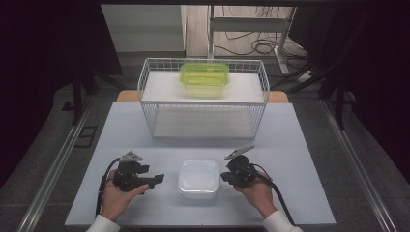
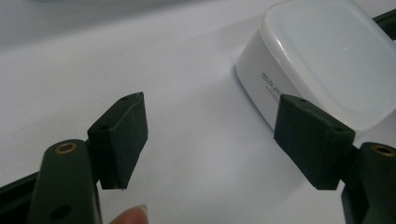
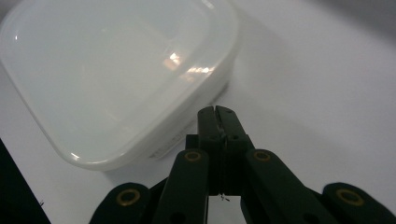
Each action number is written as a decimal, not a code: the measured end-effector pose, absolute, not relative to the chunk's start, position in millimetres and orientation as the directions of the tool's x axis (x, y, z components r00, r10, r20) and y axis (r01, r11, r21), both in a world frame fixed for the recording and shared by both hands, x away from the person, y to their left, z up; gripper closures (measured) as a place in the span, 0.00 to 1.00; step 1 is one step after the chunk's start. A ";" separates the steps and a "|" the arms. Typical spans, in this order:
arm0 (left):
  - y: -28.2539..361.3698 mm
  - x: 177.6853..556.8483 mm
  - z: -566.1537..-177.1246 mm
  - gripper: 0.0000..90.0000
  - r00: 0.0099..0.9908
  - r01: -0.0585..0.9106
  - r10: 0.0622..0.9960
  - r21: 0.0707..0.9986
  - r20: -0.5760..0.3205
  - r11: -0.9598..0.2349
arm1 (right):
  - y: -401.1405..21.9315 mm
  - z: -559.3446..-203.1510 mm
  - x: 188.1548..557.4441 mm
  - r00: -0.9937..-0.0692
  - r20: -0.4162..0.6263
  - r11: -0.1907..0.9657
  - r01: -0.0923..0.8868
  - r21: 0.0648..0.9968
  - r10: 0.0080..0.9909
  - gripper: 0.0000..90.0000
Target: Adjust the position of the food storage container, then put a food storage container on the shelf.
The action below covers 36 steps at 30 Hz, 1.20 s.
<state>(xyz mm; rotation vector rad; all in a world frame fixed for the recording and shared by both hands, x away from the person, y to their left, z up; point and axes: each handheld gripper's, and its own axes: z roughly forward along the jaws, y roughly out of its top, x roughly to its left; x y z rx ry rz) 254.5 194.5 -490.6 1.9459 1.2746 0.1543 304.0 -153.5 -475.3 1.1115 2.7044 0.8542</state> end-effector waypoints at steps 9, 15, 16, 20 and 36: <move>192.4 250.8 -480.6 0.29 0.479 0.724 0.806 0.676 -0.349 -0.138 | -187.3 -462.2 296.7 -0.658 0.246 0.392 0.662 0.639 0.712 0.54; 184.7 248.0 -476.4 0.30 0.479 0.722 0.809 0.678 -0.341 -0.141 | -198.1 -462.8 290.4 -0.619 0.313 0.294 0.681 0.671 0.720 0.30; 183.4 247.7 -475.7 0.30 0.483 0.721 0.804 0.679 -0.347 -0.140 | -197.9 -463.6 289.6 -0.617 0.312 0.292 0.682 0.671 0.723 0.28; 179.8 249.2 -475.3 0.30 0.483 0.735 0.788 0.665 -0.381 -0.130 | -194.9 -467.6 287.2 -0.628 0.327 0.299 0.683 0.666 0.706 0.26; 172.0 259.0 -483.9 0.32 0.439 0.813 0.720 0.579 -0.537 -0.065 | -185.4 -476.9 285.3 -0.638 0.405 0.252 0.689 0.679 0.655 0.34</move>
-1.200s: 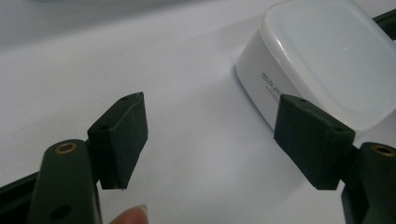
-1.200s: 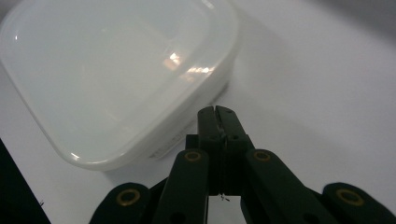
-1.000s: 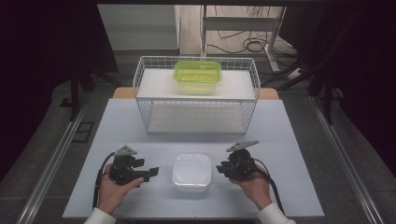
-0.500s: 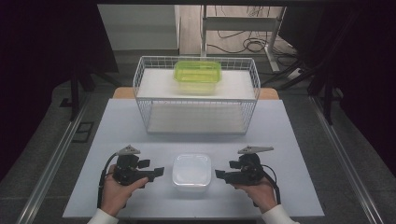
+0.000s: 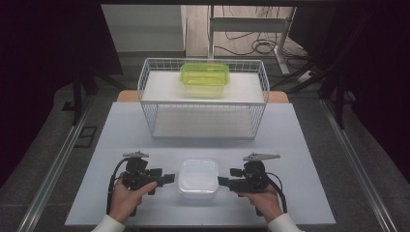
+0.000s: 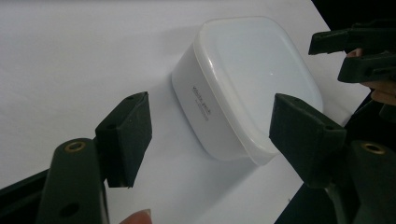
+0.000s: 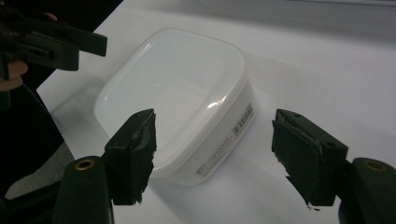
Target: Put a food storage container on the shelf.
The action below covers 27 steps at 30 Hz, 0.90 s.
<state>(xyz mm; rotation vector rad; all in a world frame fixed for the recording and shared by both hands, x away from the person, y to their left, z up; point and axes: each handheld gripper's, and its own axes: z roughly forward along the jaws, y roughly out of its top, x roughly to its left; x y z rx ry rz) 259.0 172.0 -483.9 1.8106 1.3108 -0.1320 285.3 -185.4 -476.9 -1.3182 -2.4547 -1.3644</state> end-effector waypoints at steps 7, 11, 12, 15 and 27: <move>166.3 266.2 -489.9 0.35 0.425 0.834 0.690 0.550 -0.585 -0.047 | -181.3 -481.5 291.4 -0.602 0.466 0.204 0.727 0.655 0.649 0.39; 162.9 271.7 -493.7 0.39 0.410 0.846 0.668 0.532 -0.621 -0.025 | -176.2 -484.7 294.8 -0.599 0.485 0.203 0.737 0.644 0.638 0.44; 162.0 272.6 -494.5 0.39 0.406 0.849 0.667 0.527 -0.625 -0.023 | -175.1 -485.6 296.0 -0.592 0.500 0.197 0.747 0.635 0.632 0.45; 159.4 275.9 -497.6 0.44 0.395 0.860 0.656 0.509 -0.643 -0.019 | -172.9 -488.5 298.7 -0.574 0.530 0.189 0.769 0.610 0.625 0.48; 154.8 281.6 -513.6 0.66 0.339 0.910 0.570 0.415 -0.749 0.004 | -173.8 -498.2 300.0 -0.498 0.619 0.135 0.832 0.538 0.608 0.67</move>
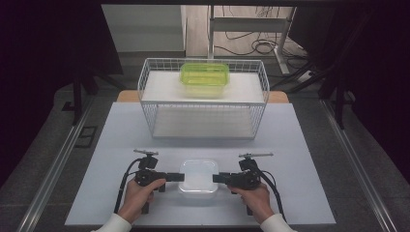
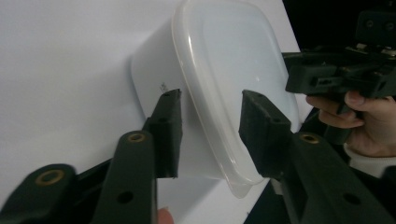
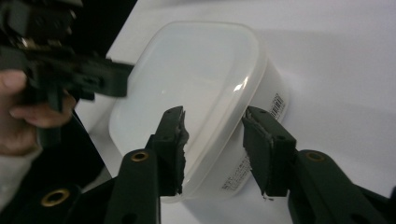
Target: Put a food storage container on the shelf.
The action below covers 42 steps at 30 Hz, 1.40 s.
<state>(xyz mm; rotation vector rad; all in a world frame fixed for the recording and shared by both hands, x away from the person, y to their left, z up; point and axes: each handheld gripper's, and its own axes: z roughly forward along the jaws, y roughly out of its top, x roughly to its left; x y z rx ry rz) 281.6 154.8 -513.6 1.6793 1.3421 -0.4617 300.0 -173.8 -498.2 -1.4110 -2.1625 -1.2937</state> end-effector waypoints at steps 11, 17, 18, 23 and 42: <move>158.4 271.9 -503.6 0.80 0.333 0.900 0.584 0.434 -0.740 0.037 | -179.9 -496.5 296.9 -0.439 0.684 0.074 0.867 0.493 0.583 0.78; 158.8 266.7 -496.2 0.87 0.369 0.877 0.599 0.480 -0.711 0.029 | -184.6 -488.9 290.3 -0.482 0.672 0.080 0.841 0.535 0.562 0.87; 158.0 266.0 -495.8 0.87 0.371 0.874 0.604 0.485 -0.705 0.030 | -184.3 -488.1 289.7 -0.488 0.666 0.086 0.837 0.541 0.564 0.87; 159.1 263.5 -492.8 0.87 0.388 0.864 0.605 0.502 -0.695 0.023 | -183.7 -485.8 290.1 -0.510 0.651 0.099 0.823 0.559 0.562 0.87; 161.4 251.1 -464.1 0.87 0.477 0.796 0.607 0.605 -0.636 0.009 | -179.9 -458.3 280.8 -0.633 0.535 0.145 0.711 0.688 0.559 0.87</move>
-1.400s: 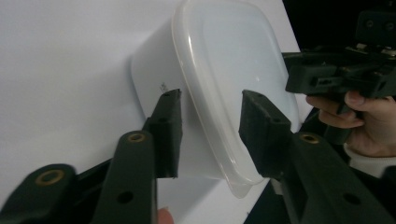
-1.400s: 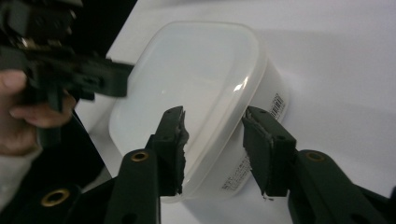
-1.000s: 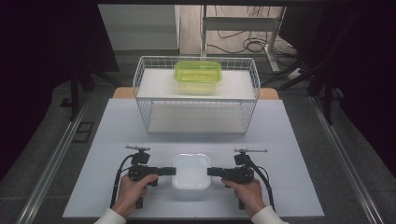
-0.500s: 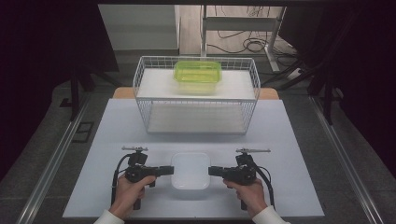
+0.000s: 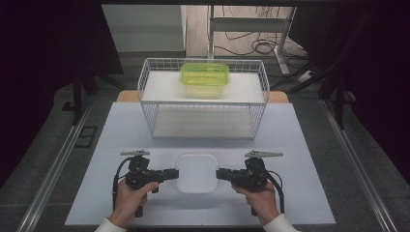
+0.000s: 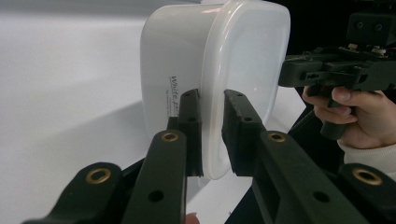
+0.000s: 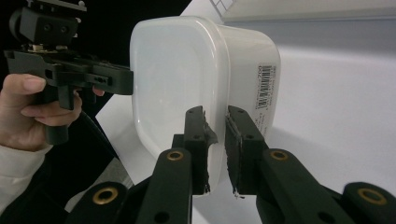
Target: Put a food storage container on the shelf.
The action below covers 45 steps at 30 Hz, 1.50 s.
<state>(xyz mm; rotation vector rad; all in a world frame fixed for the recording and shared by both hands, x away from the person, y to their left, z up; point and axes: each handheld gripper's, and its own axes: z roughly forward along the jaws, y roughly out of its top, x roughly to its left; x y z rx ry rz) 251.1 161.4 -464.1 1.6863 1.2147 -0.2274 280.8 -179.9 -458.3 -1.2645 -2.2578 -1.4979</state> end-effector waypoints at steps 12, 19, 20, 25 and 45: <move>154.8 251.0 -451.1 0.87 0.505 0.764 0.622 0.645 -0.598 0.000 | -185.6 -447.6 281.5 -0.658 0.507 0.143 0.677 0.722 0.557 0.87; 153.5 250.6 -443.8 0.87 0.517 0.745 0.635 0.667 -0.574 -0.003 | -184.4 -441.4 282.7 -0.675 0.480 0.157 0.655 0.739 0.560 0.87; 153.3 250.5 -442.5 0.87 0.520 0.741 0.638 0.671 -0.567 -0.008 | -184.4 -440.4 282.8 -0.676 0.478 0.159 0.654 0.740 0.561 0.87; 155.8 250.2 -437.8 0.87 0.528 0.734 0.637 0.679 -0.562 -0.009 | -182.7 -436.9 282.9 -0.686 0.467 0.160 0.641 0.751 0.558 0.87; 159.1 268.3 -414.3 0.87 0.548 0.708 0.625 0.707 -0.556 0.008 | -180.6 -406.7 296.4 -0.714 0.426 0.161 0.595 0.788 0.556 0.87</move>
